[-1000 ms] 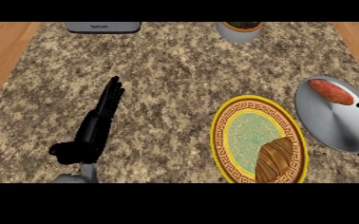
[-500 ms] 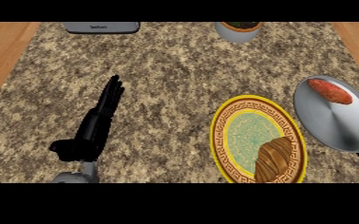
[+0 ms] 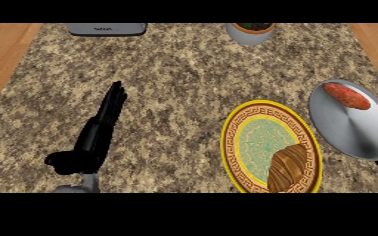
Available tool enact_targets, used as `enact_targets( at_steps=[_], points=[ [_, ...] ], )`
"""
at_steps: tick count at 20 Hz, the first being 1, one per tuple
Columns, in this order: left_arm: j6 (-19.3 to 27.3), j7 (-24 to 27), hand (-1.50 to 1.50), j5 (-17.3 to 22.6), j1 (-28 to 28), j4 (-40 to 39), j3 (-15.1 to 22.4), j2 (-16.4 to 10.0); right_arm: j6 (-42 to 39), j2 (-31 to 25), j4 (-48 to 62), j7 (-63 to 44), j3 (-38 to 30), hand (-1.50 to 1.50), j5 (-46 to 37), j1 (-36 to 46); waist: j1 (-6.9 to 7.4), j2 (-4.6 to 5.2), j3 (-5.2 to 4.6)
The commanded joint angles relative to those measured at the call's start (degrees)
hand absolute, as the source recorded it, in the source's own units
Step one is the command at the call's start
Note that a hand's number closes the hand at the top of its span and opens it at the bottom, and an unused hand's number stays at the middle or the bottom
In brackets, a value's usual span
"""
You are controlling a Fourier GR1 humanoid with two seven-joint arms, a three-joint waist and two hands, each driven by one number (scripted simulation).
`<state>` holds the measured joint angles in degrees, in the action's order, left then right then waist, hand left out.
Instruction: Pick the sweet potato from the plate and place it in the pan
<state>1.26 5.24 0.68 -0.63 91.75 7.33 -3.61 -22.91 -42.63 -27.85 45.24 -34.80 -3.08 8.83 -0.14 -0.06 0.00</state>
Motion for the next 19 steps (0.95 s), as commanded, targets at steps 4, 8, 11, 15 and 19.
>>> enact_targets(
  at_steps=[4,8,11,15,19],
  points=[
    [1.2,-0.1,0.0,-1.9,0.7,0.3,0.9,1.4,-3.7,1.5,-6.8,4.4,1.8,-1.5,2.0,-6.2,-0.06,-0.02,-0.01],
    [0.7,0.9,0.0,-2.1,3.5,2.9,1.7,1.8,-1.7,0.2,-3.9,4.9,2.4,-1.5,1.6,-5.9,0.23,0.03,0.02],
    [-0.5,0.9,0.0,-1.5,0.8,-0.7,0.5,1.6,-1.3,0.3,-8.2,2.5,2.6,-1.5,2.9,-8.8,-0.03,0.03,-0.01],
    [-2.3,-1.4,0.0,0.7,-0.6,1.2,-2.1,-0.3,0.4,1.5,-6.7,7.1,3.6,-1.5,2.0,-9.4,0.02,0.04,0.01],
    [-0.4,-1.5,0.0,-2.5,1.8,2.8,0.8,1.6,5.8,1.7,-13.2,1.5,3.7,-1.5,2.5,-9.3,0.08,0.01,-0.01]
  ],
)
